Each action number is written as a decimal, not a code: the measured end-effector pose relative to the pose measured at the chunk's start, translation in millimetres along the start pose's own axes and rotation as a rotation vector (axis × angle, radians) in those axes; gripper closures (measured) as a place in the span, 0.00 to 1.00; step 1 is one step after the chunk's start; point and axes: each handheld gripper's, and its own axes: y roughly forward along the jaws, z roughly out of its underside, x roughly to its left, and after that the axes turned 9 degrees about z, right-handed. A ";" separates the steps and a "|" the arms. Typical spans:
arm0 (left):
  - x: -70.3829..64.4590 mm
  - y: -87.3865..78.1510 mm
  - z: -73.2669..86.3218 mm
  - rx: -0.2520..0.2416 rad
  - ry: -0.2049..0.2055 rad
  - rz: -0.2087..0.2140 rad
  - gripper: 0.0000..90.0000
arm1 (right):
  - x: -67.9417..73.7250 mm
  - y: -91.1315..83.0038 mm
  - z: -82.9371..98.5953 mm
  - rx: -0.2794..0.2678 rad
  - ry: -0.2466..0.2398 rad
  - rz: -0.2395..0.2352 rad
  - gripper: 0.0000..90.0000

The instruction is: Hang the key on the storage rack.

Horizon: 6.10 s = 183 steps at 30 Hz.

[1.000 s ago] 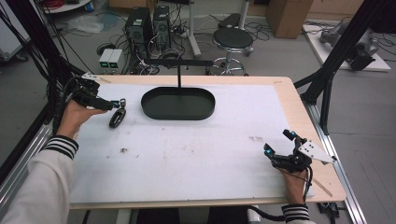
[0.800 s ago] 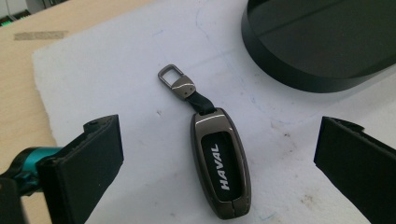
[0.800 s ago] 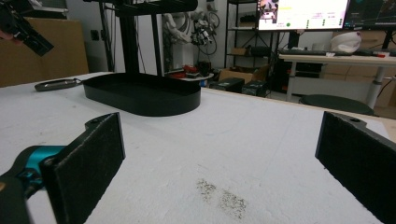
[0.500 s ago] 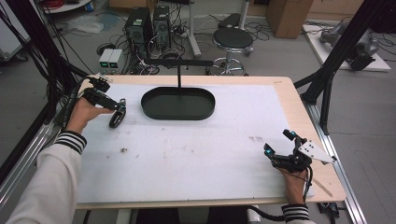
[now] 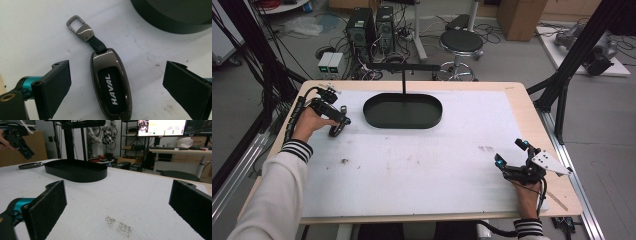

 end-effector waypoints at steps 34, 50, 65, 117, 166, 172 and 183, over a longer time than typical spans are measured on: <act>3.9 22.4 0.8 0.160 -0.116 -0.027 0.32 | 0.1 -0.1 0.0 0.001 0.003 0.000 0.00; 4.4 27.1 0.9 0.194 -0.132 -0.041 0.50 | 0.0 0.0 0.1 -0.003 0.003 -0.001 0.00; 4.2 23.1 1.2 0.164 -0.128 -0.058 0.54 | 0.2 -0.3 0.1 0.002 0.004 -0.001 0.00; -44.9 -83.6 -26.8 -0.285 0.054 0.053 0.54 | 0.8 0.0 0.1 0.001 0.001 0.000 0.00; -78.2 -97.1 -103.3 -0.354 0.102 0.054 0.54 | 0.7 -0.1 0.1 0.000 0.001 -0.001 0.00; -75.2 -91.2 -105.1 -0.350 0.092 0.046 0.54 | 0.7 -0.1 0.1 0.000 0.000 -0.001 0.00; -75.9 -90.7 -107.6 -0.382 0.089 0.037 0.54 | 0.7 -0.1 0.1 0.000 0.001 -0.001 0.00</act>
